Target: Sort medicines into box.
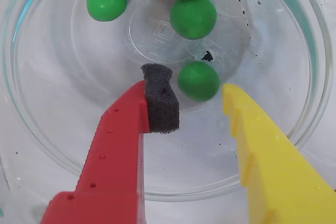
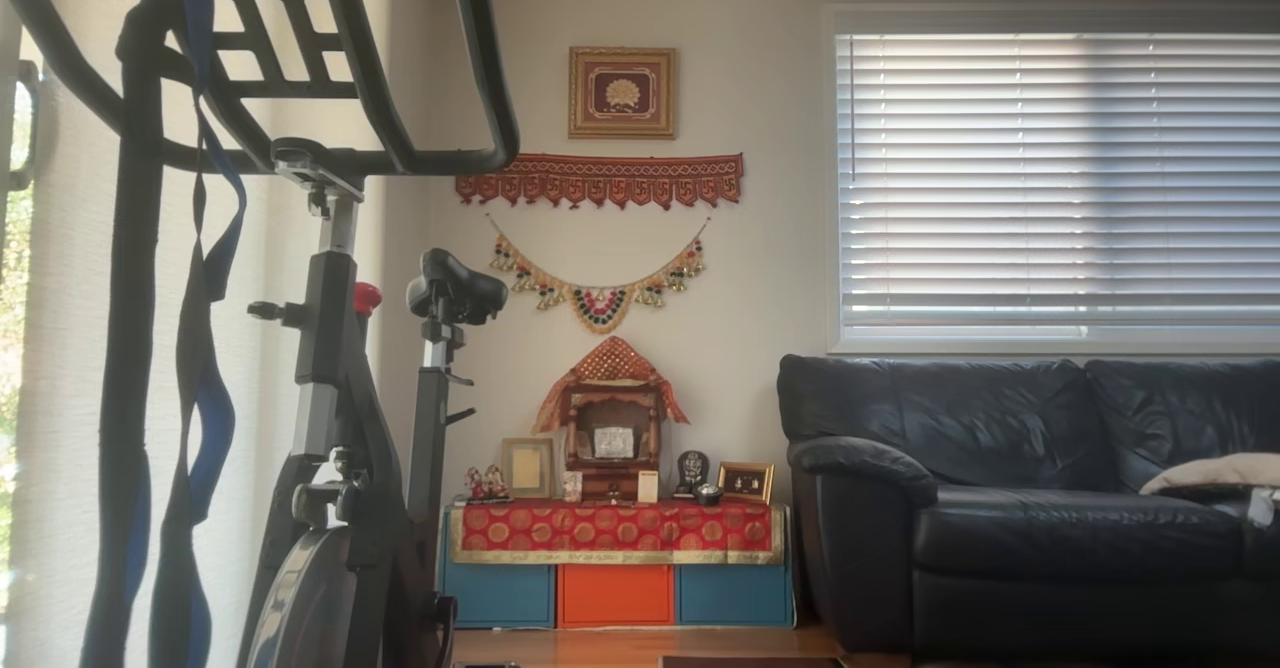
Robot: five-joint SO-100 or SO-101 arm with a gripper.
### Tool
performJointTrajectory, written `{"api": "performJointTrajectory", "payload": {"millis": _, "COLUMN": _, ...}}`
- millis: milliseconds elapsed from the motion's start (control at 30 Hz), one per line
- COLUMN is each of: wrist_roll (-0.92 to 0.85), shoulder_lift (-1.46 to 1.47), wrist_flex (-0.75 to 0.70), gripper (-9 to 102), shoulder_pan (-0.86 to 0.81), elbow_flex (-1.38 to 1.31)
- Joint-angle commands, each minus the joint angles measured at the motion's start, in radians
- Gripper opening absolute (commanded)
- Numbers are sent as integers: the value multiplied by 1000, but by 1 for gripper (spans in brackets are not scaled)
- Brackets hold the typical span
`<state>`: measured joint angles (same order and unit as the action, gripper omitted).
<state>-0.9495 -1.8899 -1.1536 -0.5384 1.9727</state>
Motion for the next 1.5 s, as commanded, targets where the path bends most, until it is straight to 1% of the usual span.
{"api": "performJointTrajectory", "payload": {"millis": 0, "wrist_roll": 3, "shoulder_lift": -20, "wrist_flex": 5, "gripper": 19, "shoulder_pan": 8, "elbow_flex": -5}}
{"api": "performJointTrajectory", "payload": {"millis": 200, "wrist_roll": 6, "shoulder_lift": -25, "wrist_flex": 3, "gripper": 20, "shoulder_pan": 15, "elbow_flex": 9}}
{"api": "performJointTrajectory", "payload": {"millis": 733, "wrist_roll": 21, "shoulder_lift": -17, "wrist_flex": 63, "gripper": 17, "shoulder_pan": 32, "elbow_flex": 58}}
{"api": "performJointTrajectory", "payload": {"millis": 1267, "wrist_roll": 21, "shoulder_lift": 21, "wrist_flex": 80, "gripper": 15, "shoulder_pan": 43, "elbow_flex": 69}}
{"api": "performJointTrajectory", "payload": {"millis": 1467, "wrist_roll": 25, "shoulder_lift": 14, "wrist_flex": 80, "gripper": 9, "shoulder_pan": 55, "elbow_flex": 80}}
